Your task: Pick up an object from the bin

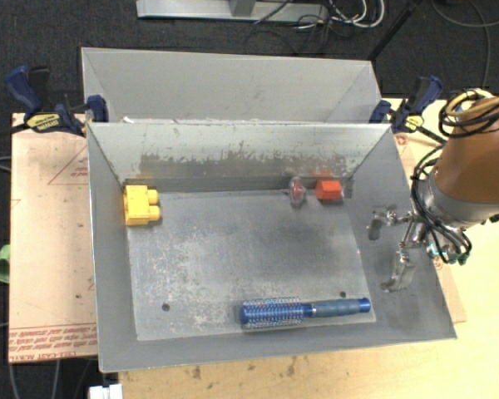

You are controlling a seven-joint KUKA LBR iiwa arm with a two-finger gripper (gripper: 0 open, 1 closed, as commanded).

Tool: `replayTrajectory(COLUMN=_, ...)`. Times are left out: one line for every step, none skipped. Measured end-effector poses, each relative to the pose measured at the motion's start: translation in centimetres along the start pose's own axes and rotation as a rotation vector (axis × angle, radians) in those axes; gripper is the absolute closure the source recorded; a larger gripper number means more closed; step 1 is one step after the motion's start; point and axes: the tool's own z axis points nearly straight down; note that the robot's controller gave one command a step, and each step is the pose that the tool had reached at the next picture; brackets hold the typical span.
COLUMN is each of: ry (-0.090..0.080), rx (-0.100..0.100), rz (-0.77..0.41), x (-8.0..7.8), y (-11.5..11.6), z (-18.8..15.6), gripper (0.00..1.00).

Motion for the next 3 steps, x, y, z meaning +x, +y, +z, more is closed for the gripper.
replayTrajectory(ry=-0.006, rx=-0.002, rz=-0.183, x=1.9, y=10.7, z=11.1, gripper=0.0)
replayTrajectory(ry=-0.01, rx=0.001, rz=-0.366, x=1.6, y=15.2, z=7.8, gripper=0.0)
replayTrajectory(ry=-0.005, rx=0.001, rz=-0.44, x=2.9, y=18.2, z=7.9, gripper=0.0)
